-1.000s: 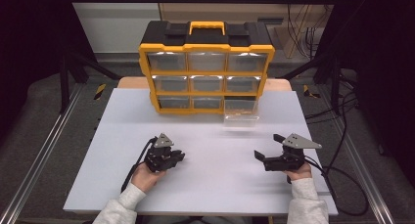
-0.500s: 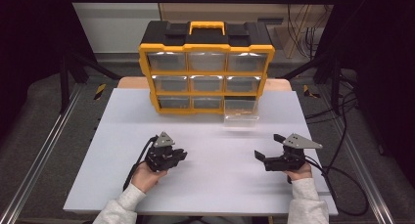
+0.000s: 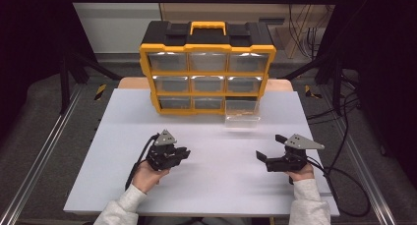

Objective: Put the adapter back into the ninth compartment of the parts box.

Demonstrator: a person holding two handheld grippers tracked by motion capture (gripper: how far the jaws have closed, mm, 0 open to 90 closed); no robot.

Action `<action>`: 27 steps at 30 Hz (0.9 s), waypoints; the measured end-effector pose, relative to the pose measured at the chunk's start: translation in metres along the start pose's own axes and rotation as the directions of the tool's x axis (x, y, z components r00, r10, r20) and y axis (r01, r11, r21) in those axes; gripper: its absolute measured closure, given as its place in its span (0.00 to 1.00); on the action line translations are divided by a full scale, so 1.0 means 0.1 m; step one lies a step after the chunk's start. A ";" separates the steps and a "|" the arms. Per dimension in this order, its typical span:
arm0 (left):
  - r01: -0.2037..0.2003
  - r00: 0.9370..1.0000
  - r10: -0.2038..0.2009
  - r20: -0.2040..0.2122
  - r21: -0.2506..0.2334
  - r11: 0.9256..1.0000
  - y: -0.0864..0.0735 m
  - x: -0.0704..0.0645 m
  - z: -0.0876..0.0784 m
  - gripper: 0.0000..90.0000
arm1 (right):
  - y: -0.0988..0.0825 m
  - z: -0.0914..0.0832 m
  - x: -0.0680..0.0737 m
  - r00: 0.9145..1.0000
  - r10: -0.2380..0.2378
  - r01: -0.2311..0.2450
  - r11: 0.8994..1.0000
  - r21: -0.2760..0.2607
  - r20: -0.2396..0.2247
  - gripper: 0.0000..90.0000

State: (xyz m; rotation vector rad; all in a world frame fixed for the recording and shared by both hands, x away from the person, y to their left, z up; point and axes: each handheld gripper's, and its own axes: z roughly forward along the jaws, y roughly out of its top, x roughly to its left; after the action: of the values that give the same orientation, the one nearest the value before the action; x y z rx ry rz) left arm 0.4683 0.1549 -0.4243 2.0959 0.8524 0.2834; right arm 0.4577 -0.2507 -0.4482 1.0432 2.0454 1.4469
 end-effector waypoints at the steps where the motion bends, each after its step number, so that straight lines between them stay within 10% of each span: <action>1: -0.002 1.000 0.002 0.003 -0.003 1.000 0.02 0.00 -0.01 0.84 | 0.00 0.00 0.00 1.000 0.001 -0.001 1.000 0.000 -0.001 0.00; 27: -0.037 0.999 0.038 0.027 -0.039 0.999 0.32 -0.05 0.01 0.84 | 0.00 -0.01 0.00 1.000 0.000 0.000 1.000 0.002 0.004 0.00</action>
State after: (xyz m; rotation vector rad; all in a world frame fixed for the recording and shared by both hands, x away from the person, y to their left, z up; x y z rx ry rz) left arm 0.4804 0.1372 -0.3998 2.0775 0.7858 0.2879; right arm 0.4575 -0.2514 -0.4481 1.0455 2.0447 1.4420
